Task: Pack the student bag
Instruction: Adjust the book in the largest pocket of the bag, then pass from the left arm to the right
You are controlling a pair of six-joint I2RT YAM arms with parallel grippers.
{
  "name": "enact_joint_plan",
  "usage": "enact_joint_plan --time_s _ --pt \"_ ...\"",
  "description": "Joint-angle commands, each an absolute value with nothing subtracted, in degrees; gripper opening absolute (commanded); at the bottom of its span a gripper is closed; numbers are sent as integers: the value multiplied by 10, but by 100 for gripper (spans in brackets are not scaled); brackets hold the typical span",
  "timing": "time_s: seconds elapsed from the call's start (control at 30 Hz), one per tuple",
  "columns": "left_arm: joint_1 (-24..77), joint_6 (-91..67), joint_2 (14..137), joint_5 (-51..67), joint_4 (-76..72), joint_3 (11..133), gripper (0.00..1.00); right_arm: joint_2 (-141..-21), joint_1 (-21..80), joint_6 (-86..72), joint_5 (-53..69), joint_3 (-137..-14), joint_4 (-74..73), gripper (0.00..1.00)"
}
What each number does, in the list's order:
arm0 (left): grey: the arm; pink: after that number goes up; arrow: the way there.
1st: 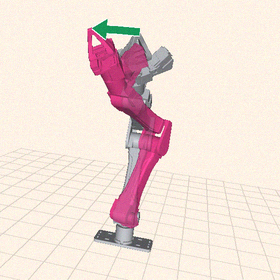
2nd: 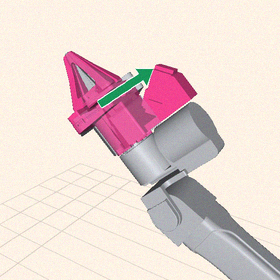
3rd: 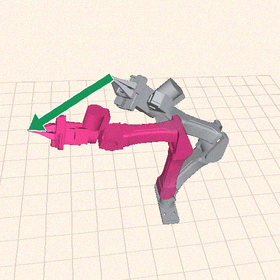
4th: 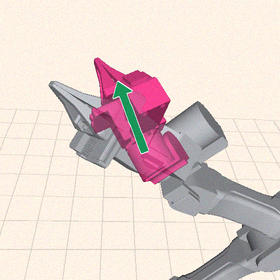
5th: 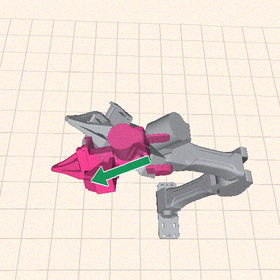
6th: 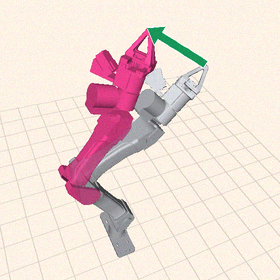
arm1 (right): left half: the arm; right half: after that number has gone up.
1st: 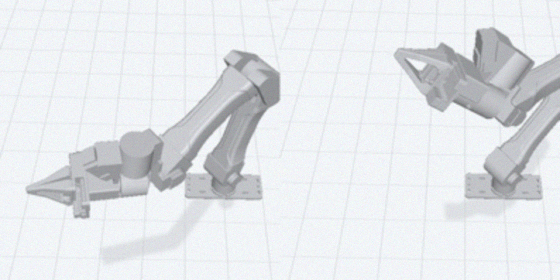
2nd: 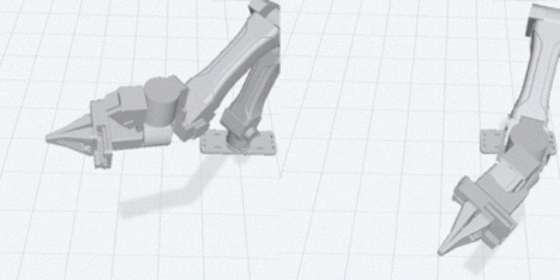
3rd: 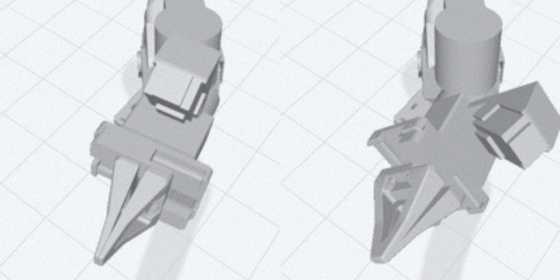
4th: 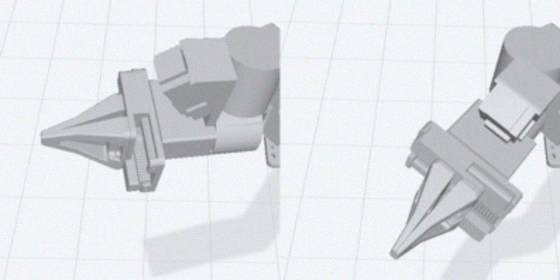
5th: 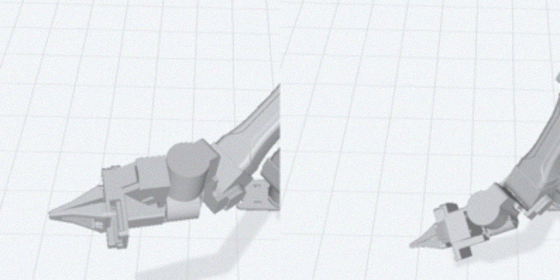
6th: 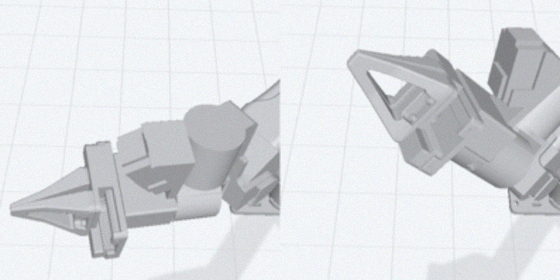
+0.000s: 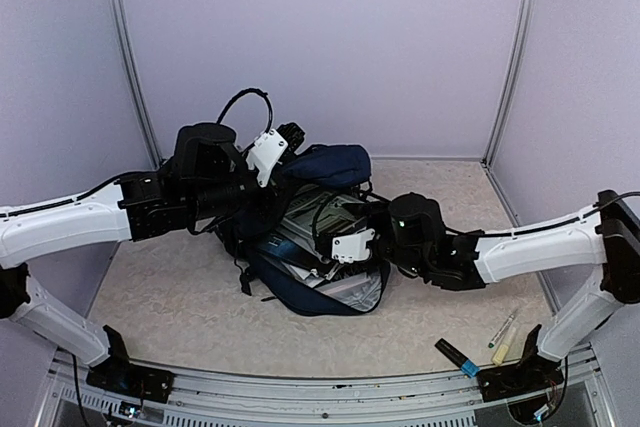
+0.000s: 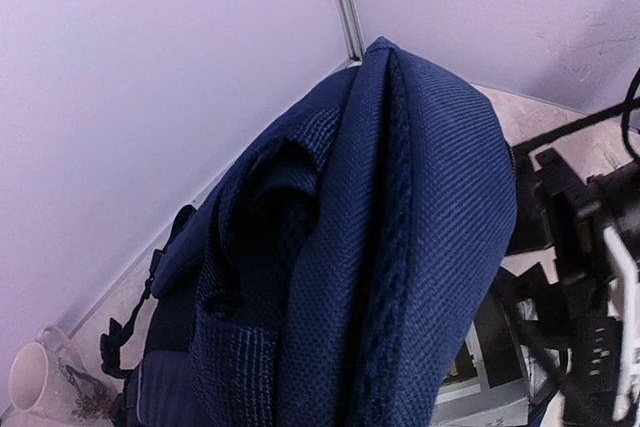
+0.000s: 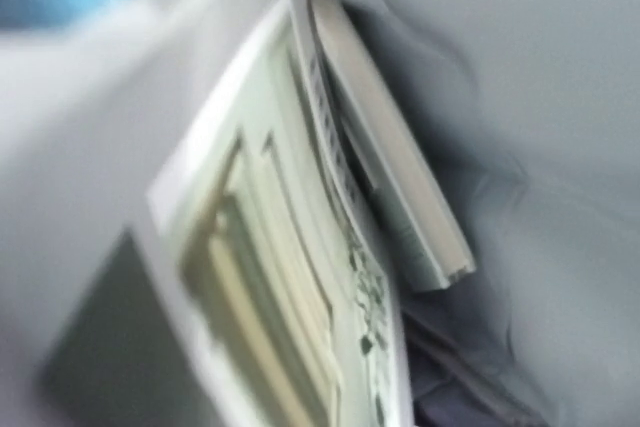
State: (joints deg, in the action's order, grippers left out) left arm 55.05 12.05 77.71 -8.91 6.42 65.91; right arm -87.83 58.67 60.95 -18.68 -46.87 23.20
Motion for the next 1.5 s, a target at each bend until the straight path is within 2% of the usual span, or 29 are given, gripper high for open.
enact_joint_plan --time_s 0.0,0.03,0.07,0.2,0.3,0.43,0.5,0.63,0.7,0.8,0.87,0.97,1.07,1.13,1.2,1.3,1.4,1.47 --pt "549 86 782 -59 0 665 0 -779 596 522 -97 -454 111 89" --pt "549 86 783 -60 0 665 0 -760 596 512 -74 -450 91 98" --pt "549 86 785 -60 0 666 0 -743 597 501 -55 -448 74 100" --pt "549 83 790 -54 3 670 0 -669 596 389 -3 -439 49 100" --pt "549 80 790 -46 2 669 0 -620 589 206 -55 -424 74 100" --pt "549 77 800 -37 5 676 0 -630 567 -21 -120 -438 22 100" --pt "549 74 805 -39 10 681 0 -640 567 -139 -179 -445 -24 97" --pt "550 66 807 -37 12 678 0 -626 567 -333 -235 -387 -44 78" --pt "551 65 805 -39 11 676 0 -625 567 -386 -226 -347 -27 73" --pt "554 63 804 -40 9 672 0 -646 567 -433 -198 -316 -6 72" --pt "555 63 805 -43 9 672 0 -673 568 -438 -176 -311 18 76" --pt "560 70 807 -52 10 668 0 -734 565 -444 -170 -335 8 90" --pt "560 76 806 -59 -2 653 0 -809 554 -447 -170 -372 -15 92" --pt "559 75 807 -53 -6 650 0 -845 543 -455 -148 -382 -4 90" --pt "559 70 808 -42 -2 653 0 -869 537 -458 -111 -385 20 80" --pt "559 63 803 -30 7 657 0 -885 535 -461 -82 -384 37 58" --pt "555 50 797 -21 3 651 0 -877 514 -458 -73 -379 20 31" --pt "548 33 811 23 19 667 4 -859 488 -450 -52 -366 21 10"
